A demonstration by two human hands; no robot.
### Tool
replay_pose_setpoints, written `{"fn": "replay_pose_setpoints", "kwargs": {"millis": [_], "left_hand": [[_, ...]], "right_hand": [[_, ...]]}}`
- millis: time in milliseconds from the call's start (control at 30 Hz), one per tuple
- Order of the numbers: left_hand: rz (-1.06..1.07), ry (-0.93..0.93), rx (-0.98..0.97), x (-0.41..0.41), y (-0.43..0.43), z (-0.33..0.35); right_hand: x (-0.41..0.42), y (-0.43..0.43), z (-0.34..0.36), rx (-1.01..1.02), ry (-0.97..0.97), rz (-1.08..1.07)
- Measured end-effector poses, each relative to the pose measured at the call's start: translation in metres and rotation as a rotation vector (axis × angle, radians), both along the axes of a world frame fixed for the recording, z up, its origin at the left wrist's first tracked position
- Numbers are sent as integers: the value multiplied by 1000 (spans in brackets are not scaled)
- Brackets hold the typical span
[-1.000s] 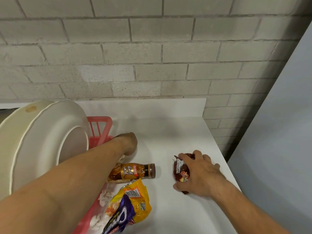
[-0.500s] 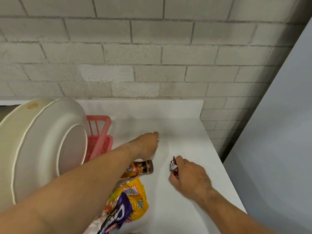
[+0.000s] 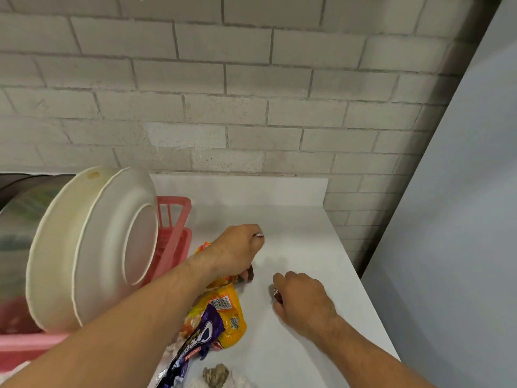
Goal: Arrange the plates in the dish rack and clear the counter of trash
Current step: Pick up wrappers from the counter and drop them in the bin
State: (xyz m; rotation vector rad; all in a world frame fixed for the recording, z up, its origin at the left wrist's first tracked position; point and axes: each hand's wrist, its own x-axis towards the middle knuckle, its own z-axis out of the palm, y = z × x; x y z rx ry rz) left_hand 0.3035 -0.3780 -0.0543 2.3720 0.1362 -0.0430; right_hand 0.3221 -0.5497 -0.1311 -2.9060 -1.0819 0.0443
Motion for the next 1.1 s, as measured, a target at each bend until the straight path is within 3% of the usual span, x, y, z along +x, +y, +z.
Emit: {"fn": "replay_pose_setpoints", "kwargs": {"millis": [133,267,467,667,867,1100], "left_hand": [[44,8,-87,-23,-1,10],[109,-61,19,-33,8,19],[90,-105,75,-56,28,25],[9,-158,40,-87,45,23],[-94,-197,74,-133,64,25],[-272,-295,235,-203,97,16]], "right_hand": [[-10,-7,10,155,73,-84],[-17,-17,25,257,157,-84],[-33,-13,40,307,136,-145],[-70,7,54,304,189,-289],[-129,37,71,416,110,-402],[-207,77,66,534,165,-501]]}}
